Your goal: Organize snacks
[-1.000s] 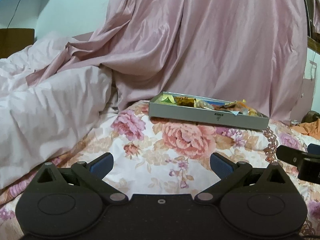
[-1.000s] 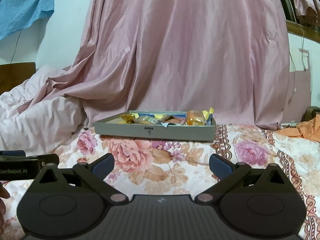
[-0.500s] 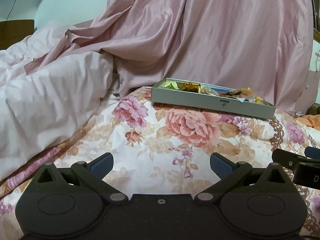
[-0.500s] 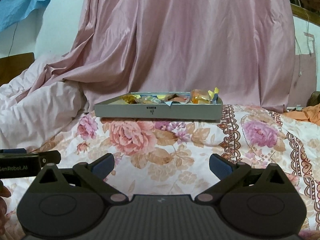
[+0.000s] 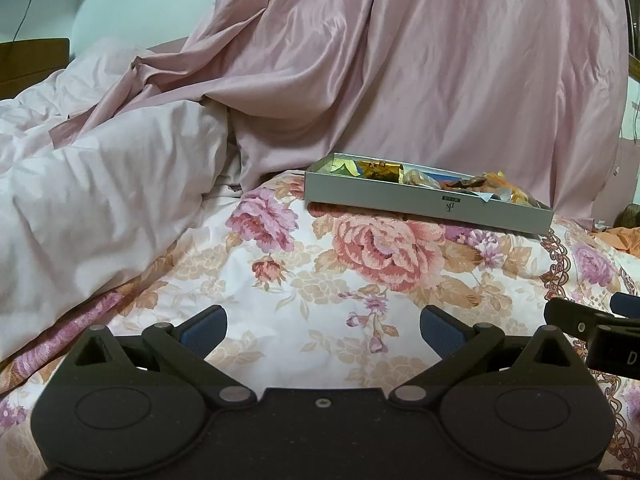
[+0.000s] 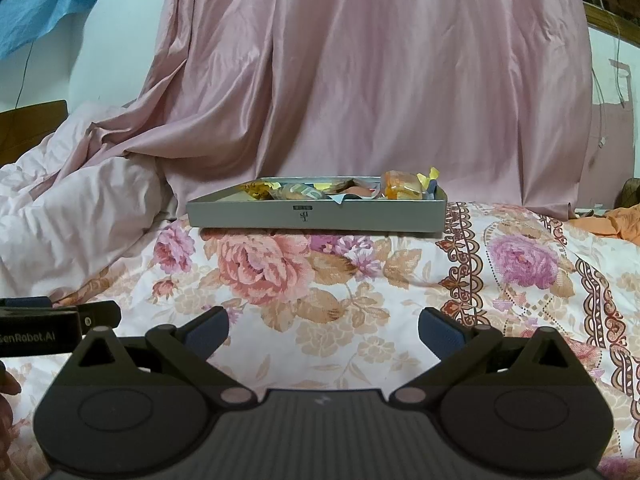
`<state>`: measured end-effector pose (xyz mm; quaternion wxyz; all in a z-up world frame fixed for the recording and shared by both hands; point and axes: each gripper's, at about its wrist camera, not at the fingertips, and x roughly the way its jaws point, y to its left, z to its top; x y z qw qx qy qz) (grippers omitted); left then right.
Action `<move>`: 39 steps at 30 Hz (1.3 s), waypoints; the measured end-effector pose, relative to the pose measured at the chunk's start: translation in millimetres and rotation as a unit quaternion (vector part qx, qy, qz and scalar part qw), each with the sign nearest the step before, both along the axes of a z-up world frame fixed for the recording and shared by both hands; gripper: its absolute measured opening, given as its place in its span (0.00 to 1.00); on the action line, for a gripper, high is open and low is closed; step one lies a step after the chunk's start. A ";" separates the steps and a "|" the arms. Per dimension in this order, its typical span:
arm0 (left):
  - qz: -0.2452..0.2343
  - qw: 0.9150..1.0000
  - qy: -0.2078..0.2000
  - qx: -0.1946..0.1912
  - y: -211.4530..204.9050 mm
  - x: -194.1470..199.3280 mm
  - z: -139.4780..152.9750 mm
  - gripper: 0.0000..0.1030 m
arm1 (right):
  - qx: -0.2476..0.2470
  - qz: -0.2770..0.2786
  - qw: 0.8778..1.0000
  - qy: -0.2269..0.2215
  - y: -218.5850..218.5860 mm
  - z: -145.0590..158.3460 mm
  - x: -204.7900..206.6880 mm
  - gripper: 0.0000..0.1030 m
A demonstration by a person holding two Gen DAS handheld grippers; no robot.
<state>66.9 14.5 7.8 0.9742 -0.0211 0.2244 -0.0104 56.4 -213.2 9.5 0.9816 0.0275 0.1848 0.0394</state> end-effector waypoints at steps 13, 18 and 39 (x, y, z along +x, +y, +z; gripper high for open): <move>0.000 1.000 0.000 0.000 0.0 0.0 -0.3 0.99 | -0.001 0.000 1.000 0.001 1.8 -1.2 0.5 1.00; 0.000 1.000 0.000 0.001 -0.1 0.2 -0.4 0.99 | -0.001 0.000 1.000 0.001 1.9 -0.9 0.3 1.00; 0.011 1.000 0.012 -0.001 1.4 0.9 -1.4 0.99 | -0.001 0.000 1.000 0.002 2.4 -1.6 -0.6 1.00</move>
